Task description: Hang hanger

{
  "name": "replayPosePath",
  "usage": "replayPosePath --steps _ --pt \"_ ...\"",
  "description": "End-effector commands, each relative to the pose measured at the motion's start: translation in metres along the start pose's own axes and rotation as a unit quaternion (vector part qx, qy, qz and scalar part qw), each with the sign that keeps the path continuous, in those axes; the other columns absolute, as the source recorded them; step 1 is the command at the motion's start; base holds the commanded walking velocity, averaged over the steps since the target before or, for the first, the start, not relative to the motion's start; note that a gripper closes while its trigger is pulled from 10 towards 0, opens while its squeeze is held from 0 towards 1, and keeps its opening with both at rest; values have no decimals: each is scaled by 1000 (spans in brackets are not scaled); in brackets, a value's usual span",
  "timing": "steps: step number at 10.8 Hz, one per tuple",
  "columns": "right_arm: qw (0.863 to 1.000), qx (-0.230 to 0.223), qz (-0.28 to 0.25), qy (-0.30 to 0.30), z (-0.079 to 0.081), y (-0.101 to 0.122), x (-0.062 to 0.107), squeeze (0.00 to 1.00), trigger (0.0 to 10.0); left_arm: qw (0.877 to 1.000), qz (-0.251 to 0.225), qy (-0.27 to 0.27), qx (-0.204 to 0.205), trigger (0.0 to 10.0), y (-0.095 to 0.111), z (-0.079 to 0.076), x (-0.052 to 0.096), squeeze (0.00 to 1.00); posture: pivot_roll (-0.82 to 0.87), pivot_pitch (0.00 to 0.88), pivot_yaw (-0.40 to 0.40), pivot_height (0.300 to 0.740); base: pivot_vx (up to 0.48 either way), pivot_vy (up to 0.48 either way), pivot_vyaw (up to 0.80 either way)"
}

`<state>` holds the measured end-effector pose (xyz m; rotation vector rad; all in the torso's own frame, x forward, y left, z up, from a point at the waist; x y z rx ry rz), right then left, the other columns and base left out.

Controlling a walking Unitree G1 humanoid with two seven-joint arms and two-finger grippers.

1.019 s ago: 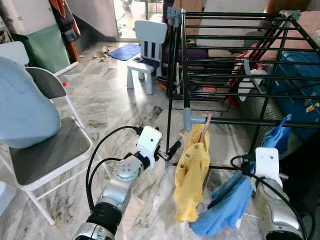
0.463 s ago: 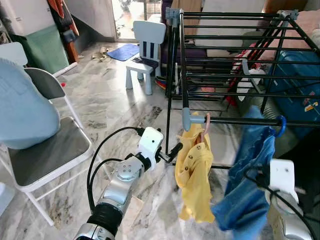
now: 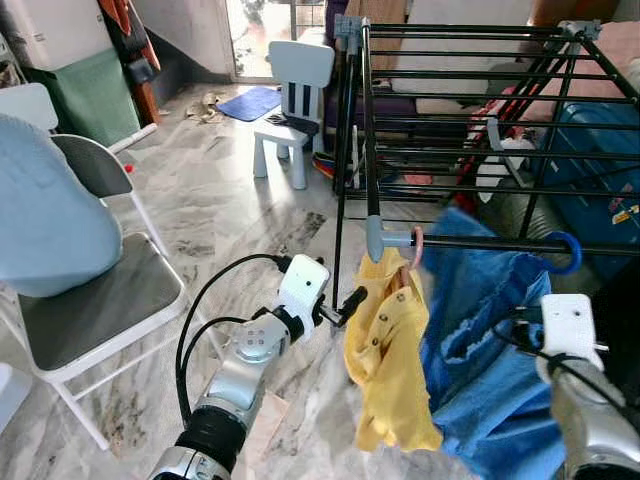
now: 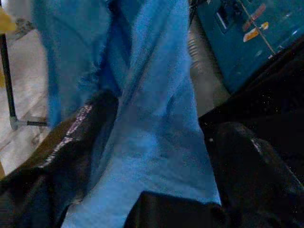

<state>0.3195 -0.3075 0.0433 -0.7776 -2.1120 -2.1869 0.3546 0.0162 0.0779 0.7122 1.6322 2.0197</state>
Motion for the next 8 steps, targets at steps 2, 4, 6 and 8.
replayPosePath --steps 2,4,6,8 --pt "1000 0 13 7 -10 -3 -1 0 0 1000 8 -4 -9 10000 -2 -1 -2 0 -57 0 -9 740 0 0 0" --pt "999 13 33 21 -16 -15 3 0 2157 1000 12 -4 -10 10000 -4 -3 -2 0 -61 0 -10 740 0 0 0" --pt "998 26 44 38 -15 -23 5 0 3725 1000 14 -6 -12 10000 -5 -4 -2 0 -62 0 -10 740 0 0 0" --pt "996 47 54 46 -16 -29 8 0 10000 1000 17 -5 -15 10000 -5 -4 -2 0 -63 0 -8 740 0 0 0"
Point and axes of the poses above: a point about 5 cm out from each wrist's last joint towards the gripper, its own x axis pointing back from the gripper into the wrist, its own y axis along the axis of the wrist's last joint, z = x × y, the point moved 6 cm from there along -x, pointing out of the wrist towards the gripper, and after that the axes turned 6 degrees about -x, right-handed, at the moved point
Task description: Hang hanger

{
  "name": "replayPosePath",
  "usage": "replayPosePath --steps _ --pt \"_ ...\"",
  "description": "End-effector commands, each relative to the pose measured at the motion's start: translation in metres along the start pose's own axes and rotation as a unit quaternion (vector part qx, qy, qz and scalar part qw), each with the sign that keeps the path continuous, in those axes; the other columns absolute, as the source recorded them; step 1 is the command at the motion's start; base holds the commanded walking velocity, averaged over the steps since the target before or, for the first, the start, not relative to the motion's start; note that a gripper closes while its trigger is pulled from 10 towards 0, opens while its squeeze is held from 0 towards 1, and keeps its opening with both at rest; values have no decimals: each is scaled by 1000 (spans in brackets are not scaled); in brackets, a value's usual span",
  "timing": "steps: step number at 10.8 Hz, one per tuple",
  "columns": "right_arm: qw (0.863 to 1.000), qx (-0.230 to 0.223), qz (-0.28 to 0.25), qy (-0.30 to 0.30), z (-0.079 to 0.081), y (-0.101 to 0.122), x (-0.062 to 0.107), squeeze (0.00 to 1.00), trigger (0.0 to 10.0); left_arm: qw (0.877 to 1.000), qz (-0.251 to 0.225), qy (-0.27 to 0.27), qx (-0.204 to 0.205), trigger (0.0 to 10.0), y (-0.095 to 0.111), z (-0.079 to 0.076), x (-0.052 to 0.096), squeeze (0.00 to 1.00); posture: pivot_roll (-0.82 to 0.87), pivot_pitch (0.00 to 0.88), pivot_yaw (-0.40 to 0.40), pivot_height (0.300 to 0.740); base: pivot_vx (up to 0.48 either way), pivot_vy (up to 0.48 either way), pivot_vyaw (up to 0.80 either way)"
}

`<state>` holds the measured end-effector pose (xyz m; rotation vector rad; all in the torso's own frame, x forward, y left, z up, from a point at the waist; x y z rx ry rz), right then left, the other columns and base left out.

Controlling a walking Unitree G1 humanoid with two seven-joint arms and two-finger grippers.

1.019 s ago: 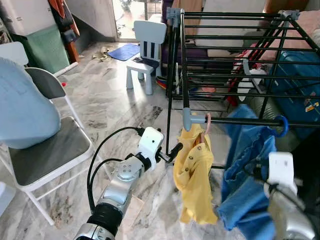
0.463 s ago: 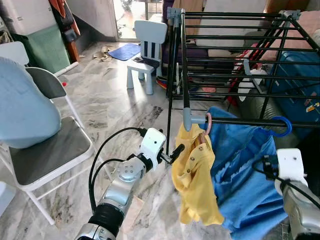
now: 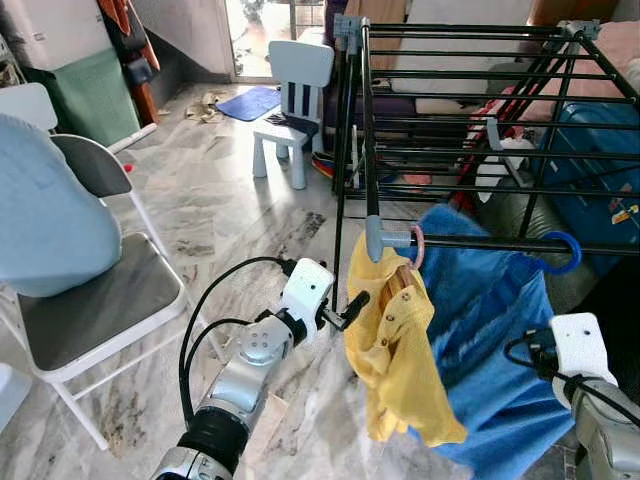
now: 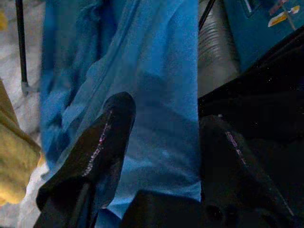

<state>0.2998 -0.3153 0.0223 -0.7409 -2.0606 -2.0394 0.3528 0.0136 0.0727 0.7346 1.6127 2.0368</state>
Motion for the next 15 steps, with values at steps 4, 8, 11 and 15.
replayPosePath --steps 4,8,11,15 --pt "1000 3 11 0 -2 -7 -2 0 0 1000 9 -2 -13 10000 -1 -1 -2 0 -59 0 -7 740 0 0 0" --pt "1000 0 8 -11 -4 -11 -3 0 0 1000 8 -4 -13 10000 -1 -2 -3 0 -60 0 -6 740 0 0 0" --pt "1000 4 4 -15 -7 -8 -4 0 0 1000 5 -6 -10 10000 1 -5 -4 0 -61 0 -7 740 0 0 0" --pt "1000 12 -4 -1 -2 -8 -3 0 0 1000 3 -7 -9 10000 1 -7 -4 0 -62 0 -8 740 0 0 0"
Point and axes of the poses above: a point about 5 cm out from each wrist's last joint towards the gripper, its own x axis pointing back from the gripper into the wrist, its own y axis along the axis of the wrist's last joint, z = x × y, the point moved 6 cm from there along -x, pointing out of the wrist towards the gripper, and after that the axes turned 6 degrees about -x, right-handed, at the moved point
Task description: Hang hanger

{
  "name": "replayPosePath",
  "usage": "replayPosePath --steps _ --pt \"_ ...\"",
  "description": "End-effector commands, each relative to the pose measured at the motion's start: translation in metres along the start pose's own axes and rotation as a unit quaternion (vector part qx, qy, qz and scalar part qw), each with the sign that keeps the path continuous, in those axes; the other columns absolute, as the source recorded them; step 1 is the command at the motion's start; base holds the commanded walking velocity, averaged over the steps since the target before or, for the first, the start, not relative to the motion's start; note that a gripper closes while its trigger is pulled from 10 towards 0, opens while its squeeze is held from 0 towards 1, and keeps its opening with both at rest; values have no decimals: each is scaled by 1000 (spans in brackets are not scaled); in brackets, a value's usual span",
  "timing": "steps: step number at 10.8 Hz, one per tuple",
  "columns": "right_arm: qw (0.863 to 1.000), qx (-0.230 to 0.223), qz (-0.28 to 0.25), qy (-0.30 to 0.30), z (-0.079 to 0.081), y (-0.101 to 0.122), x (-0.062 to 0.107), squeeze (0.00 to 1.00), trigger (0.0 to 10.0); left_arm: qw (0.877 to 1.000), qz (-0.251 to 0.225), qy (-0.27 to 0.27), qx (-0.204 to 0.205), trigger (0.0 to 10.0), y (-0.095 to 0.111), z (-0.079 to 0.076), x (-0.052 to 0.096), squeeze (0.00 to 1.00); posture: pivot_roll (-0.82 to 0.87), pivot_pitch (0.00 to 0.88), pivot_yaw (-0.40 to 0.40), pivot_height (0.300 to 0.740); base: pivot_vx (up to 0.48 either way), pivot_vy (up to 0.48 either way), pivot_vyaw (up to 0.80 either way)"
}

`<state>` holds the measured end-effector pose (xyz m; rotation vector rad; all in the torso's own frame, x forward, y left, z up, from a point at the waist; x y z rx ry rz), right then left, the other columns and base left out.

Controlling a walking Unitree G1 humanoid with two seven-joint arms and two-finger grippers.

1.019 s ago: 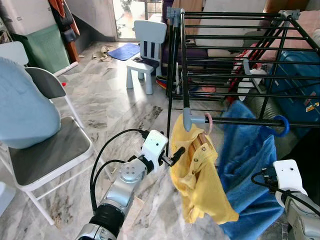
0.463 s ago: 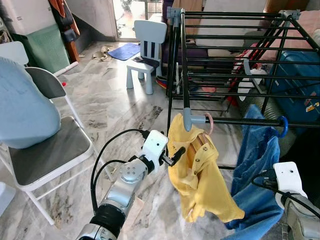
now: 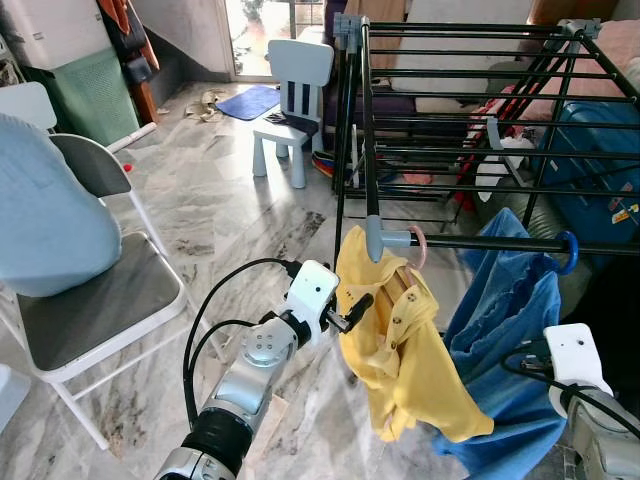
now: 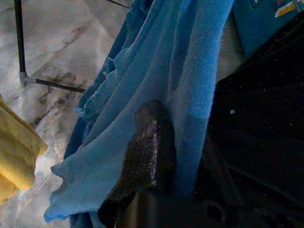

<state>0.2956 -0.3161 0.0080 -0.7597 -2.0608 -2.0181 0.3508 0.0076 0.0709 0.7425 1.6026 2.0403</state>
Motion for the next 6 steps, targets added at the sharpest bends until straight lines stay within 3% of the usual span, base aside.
replayPosePath --steps 1,4,6 --pt "1000 9 -23 4 -1 10 1 0 0 1000 0 -5 -6 10000 1 -2 -2 0 -63 0 -8 740 0 0 0" --pt "992 -2 -122 -10 -3 44 17 0 0 1000 -1 16 -2 10000 2 3 -1 0 -55 0 -13 740 0 0 0" --pt "991 -5 -134 -7 2 39 29 0 0 1000 -6 28 6 10000 3 7 1 0 -46 0 -17 740 0 0 0"
Point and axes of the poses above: a point about 5 cm out from each wrist's last joint towards the gripper, its own x axis pointing back from the gripper into the wrist, its own y axis along the axis of the wrist's last joint, z = x × y, the point moved 6 cm from there along -x, pointing out of the wrist towards the gripper, and after that the axes turned 6 degrees about -x, right-handed, at the moved point
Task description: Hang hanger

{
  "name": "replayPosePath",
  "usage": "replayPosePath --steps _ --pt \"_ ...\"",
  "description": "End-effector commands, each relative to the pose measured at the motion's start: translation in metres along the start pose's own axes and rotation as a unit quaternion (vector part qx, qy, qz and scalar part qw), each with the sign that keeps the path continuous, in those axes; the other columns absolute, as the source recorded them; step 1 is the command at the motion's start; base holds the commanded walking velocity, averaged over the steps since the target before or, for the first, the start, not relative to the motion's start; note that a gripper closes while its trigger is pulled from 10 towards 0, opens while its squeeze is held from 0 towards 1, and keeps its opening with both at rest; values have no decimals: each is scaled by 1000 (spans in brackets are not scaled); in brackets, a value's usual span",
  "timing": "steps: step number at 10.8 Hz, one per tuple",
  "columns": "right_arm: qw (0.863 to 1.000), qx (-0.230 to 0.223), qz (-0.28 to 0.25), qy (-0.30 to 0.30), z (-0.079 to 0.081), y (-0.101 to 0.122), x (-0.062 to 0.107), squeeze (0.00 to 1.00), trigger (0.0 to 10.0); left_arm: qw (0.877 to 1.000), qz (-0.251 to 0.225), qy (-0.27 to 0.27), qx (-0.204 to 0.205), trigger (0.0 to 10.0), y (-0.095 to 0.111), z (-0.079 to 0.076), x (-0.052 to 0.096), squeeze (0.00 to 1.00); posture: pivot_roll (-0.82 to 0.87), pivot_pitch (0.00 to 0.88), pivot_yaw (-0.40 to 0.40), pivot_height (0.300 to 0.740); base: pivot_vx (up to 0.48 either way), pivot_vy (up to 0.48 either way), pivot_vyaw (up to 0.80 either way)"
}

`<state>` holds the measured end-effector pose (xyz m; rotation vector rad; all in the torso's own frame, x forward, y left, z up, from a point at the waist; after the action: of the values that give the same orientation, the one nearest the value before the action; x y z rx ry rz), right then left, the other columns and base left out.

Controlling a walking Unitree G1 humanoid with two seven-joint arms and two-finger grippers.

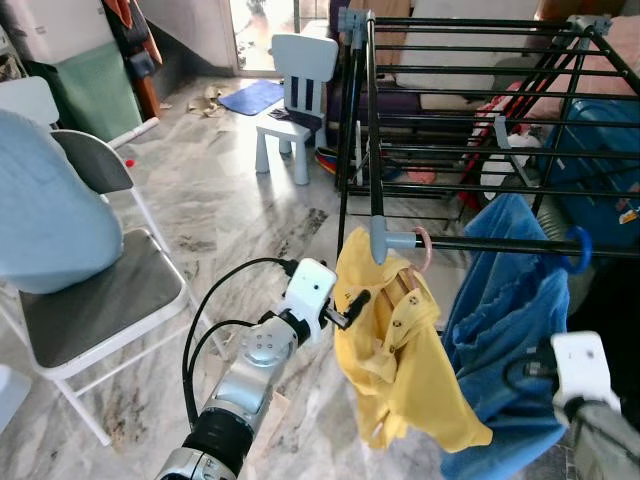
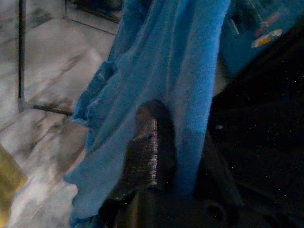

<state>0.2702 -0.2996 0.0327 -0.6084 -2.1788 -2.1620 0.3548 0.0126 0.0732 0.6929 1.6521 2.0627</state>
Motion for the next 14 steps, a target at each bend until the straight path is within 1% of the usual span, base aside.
replayPosePath --steps 1,2,3,4,5,8,9,14 --pt "999 -24 -42 4 11 16 8 0 10000 1000 -3 7 3 10000 2 2 1 0 -41 0 -20 740 0 0 0" --pt "999 -32 -40 8 18 12 15 0 10000 1000 -1 8 2 10000 2 3 1 0 -41 0 -20 740 0 0 0" --pt "998 -55 -31 15 35 3 25 0 10000 1000 2 8 -1 10000 0 4 1 0 -46 0 -20 740 0 0 0" --pt "997 -70 -24 20 51 -4 30 0 10000 1000 4 5 -3 10000 0 3 1 0 -44 0 -18 740 0 0 0" --pt "996 -82 -21 22 63 -7 32 0 10000 1000 4 4 -4 10000 0 1 0 0 -41 0 -10 740 -262 0 0" --pt "996 -89 -16 20 69 -7 33 0 10000 1000 10 1 -8 10000 -2 1 0 0 -39 0 -2 740 -283 0 0" --pt "996 -89 -18 12 67 -5 33 0 10000 1000 10 -3 -8 10000 -1 0 -1 0 -33 0 -1 740 -352 0 0" --pt "995 -102 -11 5 73 -9 35 0 10000 1000 13 -12 -14 10000 -2 -1 -1 0 -36 0 8 740 -423 0 0"
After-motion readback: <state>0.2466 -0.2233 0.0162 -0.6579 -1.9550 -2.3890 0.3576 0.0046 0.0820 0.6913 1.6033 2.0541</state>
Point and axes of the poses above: a point about 5 cm out from each wrist's last joint towards the gripper, its own x axis pointing back from the gripper into the wrist, its own y axis along the axis of the wrist's last joint, z = x × y, the point moved 6 cm from there along -x, pointing out of the wrist towards the gripper, and after that the axes turned 6 degrees about -x, right-handed, at the moved point
